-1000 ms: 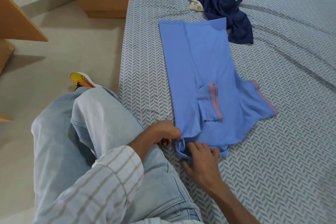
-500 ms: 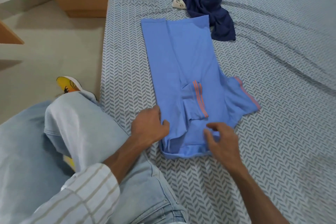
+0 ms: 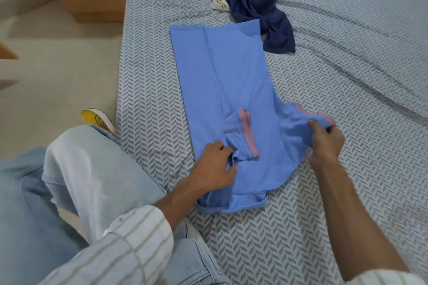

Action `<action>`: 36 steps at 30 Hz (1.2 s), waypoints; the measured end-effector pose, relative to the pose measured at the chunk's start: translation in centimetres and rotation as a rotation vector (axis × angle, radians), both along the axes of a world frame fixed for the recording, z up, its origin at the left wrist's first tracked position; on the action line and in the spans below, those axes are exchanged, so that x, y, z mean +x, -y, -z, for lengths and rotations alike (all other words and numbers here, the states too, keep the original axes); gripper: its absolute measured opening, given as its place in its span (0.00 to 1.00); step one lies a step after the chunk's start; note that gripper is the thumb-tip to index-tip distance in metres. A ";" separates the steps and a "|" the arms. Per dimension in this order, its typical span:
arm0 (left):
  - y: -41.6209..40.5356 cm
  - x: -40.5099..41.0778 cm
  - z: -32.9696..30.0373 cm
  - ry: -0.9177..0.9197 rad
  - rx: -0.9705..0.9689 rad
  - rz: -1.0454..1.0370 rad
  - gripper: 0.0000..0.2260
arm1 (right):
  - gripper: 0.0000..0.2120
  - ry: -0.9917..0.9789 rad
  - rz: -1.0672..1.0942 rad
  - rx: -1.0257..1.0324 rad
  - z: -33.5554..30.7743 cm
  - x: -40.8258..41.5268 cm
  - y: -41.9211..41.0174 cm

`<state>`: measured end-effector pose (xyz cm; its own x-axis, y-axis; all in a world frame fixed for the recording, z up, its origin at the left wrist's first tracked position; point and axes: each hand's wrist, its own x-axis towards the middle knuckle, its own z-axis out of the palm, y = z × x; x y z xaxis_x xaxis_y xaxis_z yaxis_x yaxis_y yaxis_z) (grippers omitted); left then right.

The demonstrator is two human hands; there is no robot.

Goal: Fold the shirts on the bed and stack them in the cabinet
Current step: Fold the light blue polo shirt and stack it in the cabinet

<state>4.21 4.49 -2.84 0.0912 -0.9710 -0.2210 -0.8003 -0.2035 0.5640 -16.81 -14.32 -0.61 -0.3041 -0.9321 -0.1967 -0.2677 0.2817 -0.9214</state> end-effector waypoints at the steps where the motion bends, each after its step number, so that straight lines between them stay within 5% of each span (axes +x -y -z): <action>1: 0.1 0.3 -0.1 -0.038 -0.002 -0.017 0.17 | 0.07 -0.057 -0.065 -0.112 -1.2 1.2 -1.3; 5: 1.1 1.0 -1.9 -0.302 -0.057 -0.371 0.18 | 0.05 -0.243 -0.442 -0.445 -3.5 6.6 -7.7; 9: 3.3 2.3 -3.7 -1.109 0.023 -0.884 0.20 | 0.05 -0.509 -0.947 -0.721 -0.4 9.5 -11.3; 10: 3.6 2.8 -3.5 -1.191 0.071 -0.922 0.21 | 0.08 -0.571 -1.026 -0.732 0.6 9.8 -11.6; 15: 3.3 3.3 -2.0 -0.971 0.098 -0.881 0.07 | 0.26 -0.791 -1.031 -0.692 1.8 8.7 -12.1; 18: 2.9 3.4 -2.1 -0.908 0.155 -0.801 0.22 | 0.32 -0.942 -0.950 -0.653 2.0 6.9 -11.6; 20: 2.7 3.5 -1.9 -0.812 0.205 -0.690 0.24 | 0.37 -1.000 -0.942 -0.615 2.5 5.9 -11.4; 22: 2.5 3.5 -1.9 -0.662 0.193 -0.606 0.19 | 0.37 -1.002 -0.926 -0.615 2.5 5.6 -11.0; 25: 2.0 3.5 -2.7 -0.495 0.130 -0.631 0.14 | 0.23 -0.932 -0.970 -0.688 2.4 6.3 -10.4; 30: 1.0 3.6 -3.3 -0.877 0.361 -0.930 0.13 | 0.25 -0.971 -1.000 -0.647 2.6 5.6 -10.0; 36: 0.6 4.1 -3.1 -0.738 0.442 -0.911 0.14 | 0.29 -0.890 -0.980 -0.457 3.3 1.1 -9.6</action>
